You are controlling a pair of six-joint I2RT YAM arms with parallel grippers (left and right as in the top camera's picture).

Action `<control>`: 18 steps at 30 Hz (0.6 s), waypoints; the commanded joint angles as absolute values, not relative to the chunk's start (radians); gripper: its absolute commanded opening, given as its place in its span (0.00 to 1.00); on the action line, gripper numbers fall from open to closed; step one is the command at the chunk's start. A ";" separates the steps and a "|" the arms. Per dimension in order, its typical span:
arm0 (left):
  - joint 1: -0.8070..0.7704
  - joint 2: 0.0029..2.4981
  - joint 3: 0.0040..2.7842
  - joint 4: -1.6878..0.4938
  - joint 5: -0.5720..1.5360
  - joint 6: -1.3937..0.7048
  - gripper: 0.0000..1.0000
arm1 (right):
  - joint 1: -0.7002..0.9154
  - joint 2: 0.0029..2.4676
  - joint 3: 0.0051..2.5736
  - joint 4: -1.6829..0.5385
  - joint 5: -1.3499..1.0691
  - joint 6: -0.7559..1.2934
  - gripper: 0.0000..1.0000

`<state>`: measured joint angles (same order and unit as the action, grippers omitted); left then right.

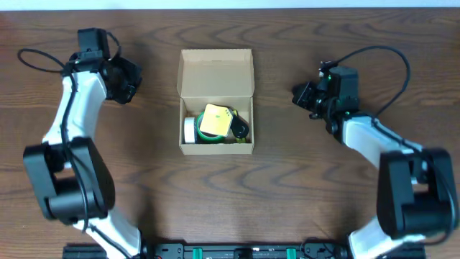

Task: Pack container
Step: 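Grasp the box lid flaps with both grippers from either side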

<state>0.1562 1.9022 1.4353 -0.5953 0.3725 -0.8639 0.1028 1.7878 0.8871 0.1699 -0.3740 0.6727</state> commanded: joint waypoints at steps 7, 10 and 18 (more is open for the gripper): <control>0.173 2.075 1.449 -0.485 0.741 -0.849 0.06 | 0.113 2.012 1.120 0.175 -0.556 0.791 0.01; 0.171 2.106 1.449 -0.430 0.817 -0.850 0.06 | 0.126 2.050 1.161 0.176 -0.562 0.825 0.01; 0.135 2.142 1.449 -0.390 0.892 -0.852 0.06 | 0.205 2.103 1.199 0.180 -0.569 0.861 0.01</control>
